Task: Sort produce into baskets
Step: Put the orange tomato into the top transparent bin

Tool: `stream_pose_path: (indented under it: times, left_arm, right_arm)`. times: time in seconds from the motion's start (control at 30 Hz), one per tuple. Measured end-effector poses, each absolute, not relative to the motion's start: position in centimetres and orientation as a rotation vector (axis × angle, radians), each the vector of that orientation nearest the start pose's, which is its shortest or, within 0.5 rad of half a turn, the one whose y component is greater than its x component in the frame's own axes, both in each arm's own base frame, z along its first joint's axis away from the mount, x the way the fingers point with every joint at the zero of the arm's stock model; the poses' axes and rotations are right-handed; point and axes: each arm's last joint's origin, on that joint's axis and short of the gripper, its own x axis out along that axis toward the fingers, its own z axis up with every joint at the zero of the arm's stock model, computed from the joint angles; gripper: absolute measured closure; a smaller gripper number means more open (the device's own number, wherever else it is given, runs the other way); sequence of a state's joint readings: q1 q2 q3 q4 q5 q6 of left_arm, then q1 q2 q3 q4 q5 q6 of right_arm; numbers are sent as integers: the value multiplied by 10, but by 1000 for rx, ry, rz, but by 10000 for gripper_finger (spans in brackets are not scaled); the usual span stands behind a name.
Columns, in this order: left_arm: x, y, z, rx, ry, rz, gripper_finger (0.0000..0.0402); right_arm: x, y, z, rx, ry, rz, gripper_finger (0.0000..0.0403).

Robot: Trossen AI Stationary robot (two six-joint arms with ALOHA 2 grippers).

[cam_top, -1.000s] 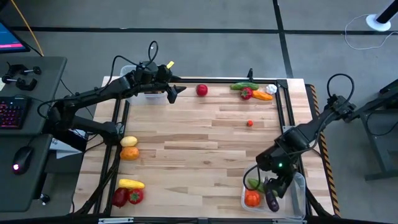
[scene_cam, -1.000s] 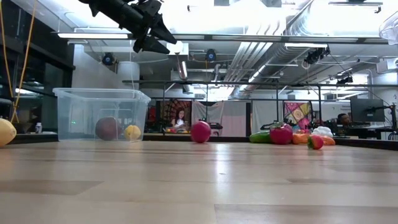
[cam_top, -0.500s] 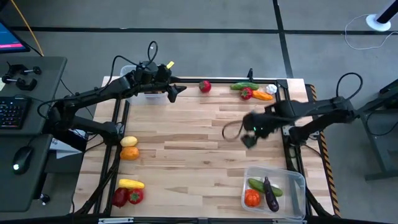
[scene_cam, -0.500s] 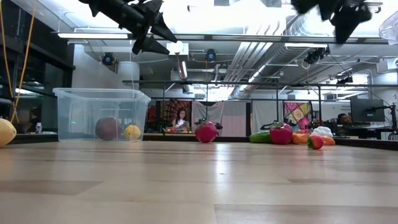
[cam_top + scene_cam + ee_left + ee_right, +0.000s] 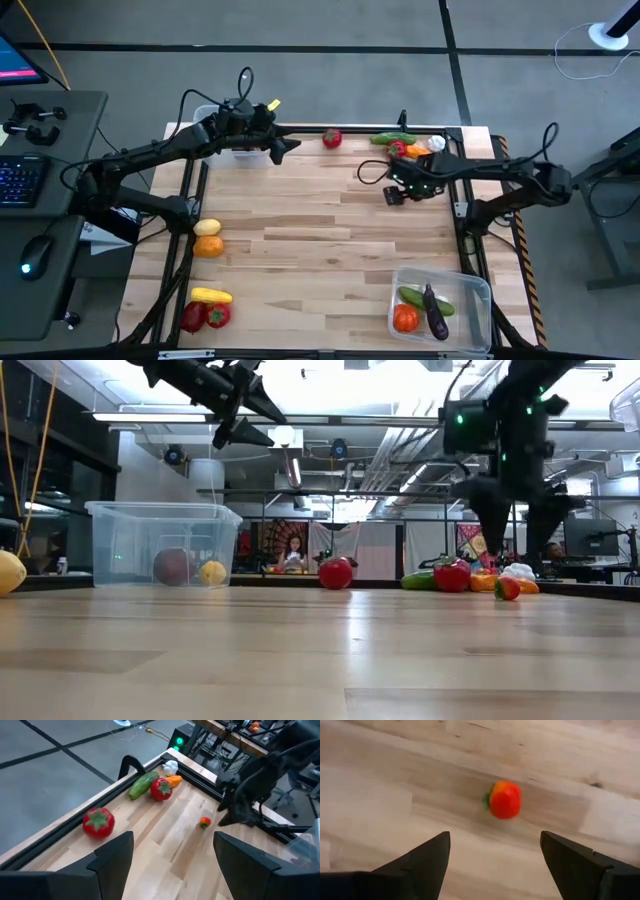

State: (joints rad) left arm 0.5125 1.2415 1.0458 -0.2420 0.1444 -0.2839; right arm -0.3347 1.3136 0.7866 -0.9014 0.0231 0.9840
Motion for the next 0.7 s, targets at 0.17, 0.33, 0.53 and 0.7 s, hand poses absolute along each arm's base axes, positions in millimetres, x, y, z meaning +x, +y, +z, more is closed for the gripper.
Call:
stream_pose_path:
  times: [0.17, 0.33, 0.53, 0.7]
  left_arm:
    - [241, 131, 324, -420, 360, 420, 140]
    - [241, 131, 324, -418, 355, 420, 140]
    - [241, 131, 324, -418, 355, 420, 140]
    - [241, 131, 324, -418, 356, 420, 140]
  right_arm:
    - [194, -74, 169, 1057, 1055, -1022, 100]
    - [196, -77, 159, 1030, 1053, -1036, 100]
    - [199, -79, 145, 981, 1132, -1057, 100]
    - [201, -80, 138, 943, 1164, -1073, 100]
